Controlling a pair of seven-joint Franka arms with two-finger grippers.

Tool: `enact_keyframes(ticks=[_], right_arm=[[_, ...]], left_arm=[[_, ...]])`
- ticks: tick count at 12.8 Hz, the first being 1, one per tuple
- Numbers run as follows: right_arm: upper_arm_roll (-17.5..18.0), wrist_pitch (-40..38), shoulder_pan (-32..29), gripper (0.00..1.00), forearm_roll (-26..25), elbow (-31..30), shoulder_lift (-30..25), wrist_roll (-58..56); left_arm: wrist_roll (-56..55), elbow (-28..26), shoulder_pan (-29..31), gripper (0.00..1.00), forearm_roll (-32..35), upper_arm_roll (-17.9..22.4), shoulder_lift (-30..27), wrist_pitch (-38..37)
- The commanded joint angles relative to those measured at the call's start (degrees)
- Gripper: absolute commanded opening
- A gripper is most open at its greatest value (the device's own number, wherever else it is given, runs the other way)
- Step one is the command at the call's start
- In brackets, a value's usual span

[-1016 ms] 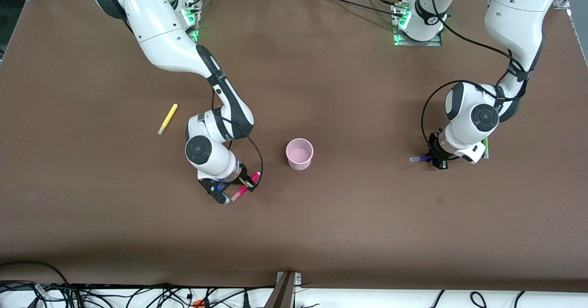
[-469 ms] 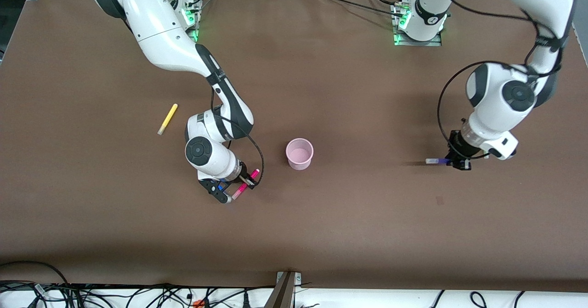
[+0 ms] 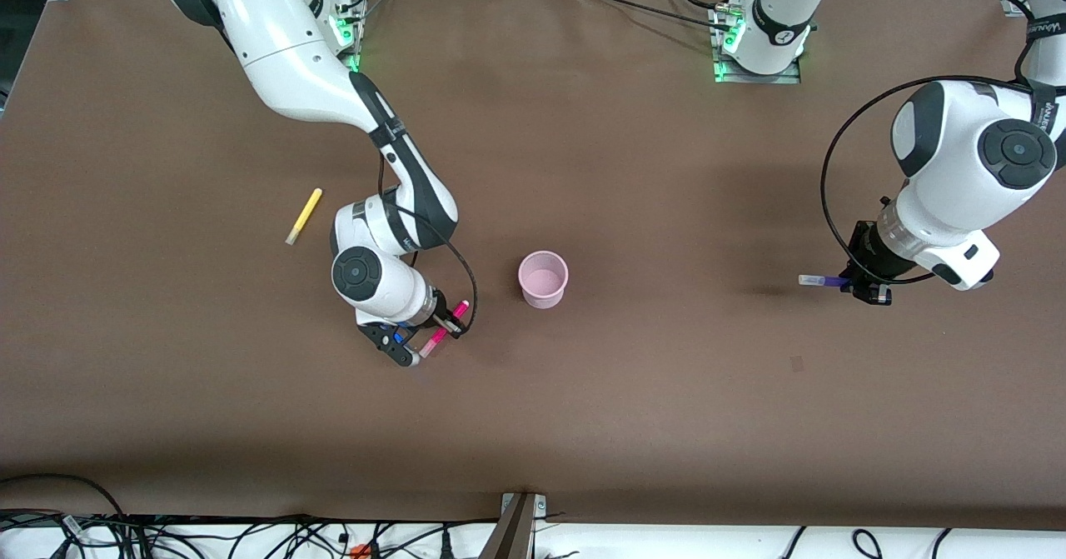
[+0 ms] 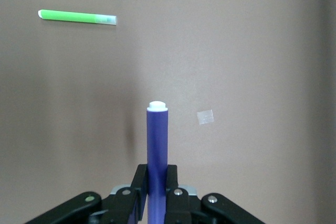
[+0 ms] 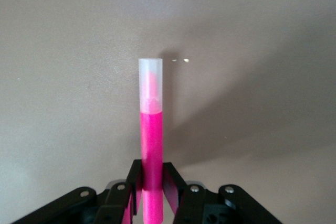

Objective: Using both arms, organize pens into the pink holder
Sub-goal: 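Lift the pink marker upright over the holder with the right gripper, then lower the pink marker into the holder and open the right gripper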

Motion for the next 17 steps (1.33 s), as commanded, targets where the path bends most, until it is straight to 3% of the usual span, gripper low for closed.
enact_keyframes(ticks=[1,6,10,12,17], right_arm=[[0.28,-6.6,-1.7,0.0,2.84,0.3,-2.78,-2.06],[0.37,-14.26,-3.03,0.0,12.59,0.74,-7.0,-4.35],[0.46,-16.03,-2.06,0.0,28.65,1.54,-8.68,-3.12],[2.21,-16.03,-2.06,0.0,35.79,1.54,-9.2,1.77],[5.91,-13.06,0.04,0.0,45.2,0.75,-8.33,11.12]], left_arm=[[0.69,1.4,-0.14,0.0,0.43,-0.01,0.72,-1.12],[0.69,1.49,-0.58,0.0,0.34,-2.21,1.24,-0.86],[0.17,1.49,-0.58,0.0,0.34,-3.44,1.59,-0.86],[-0.1,1.49,-0.67,0.0,0.43,-3.79,1.59,-0.86],[-0.19,1.49,-0.67,0.0,-0.53,-4.67,1.59,-0.68]])
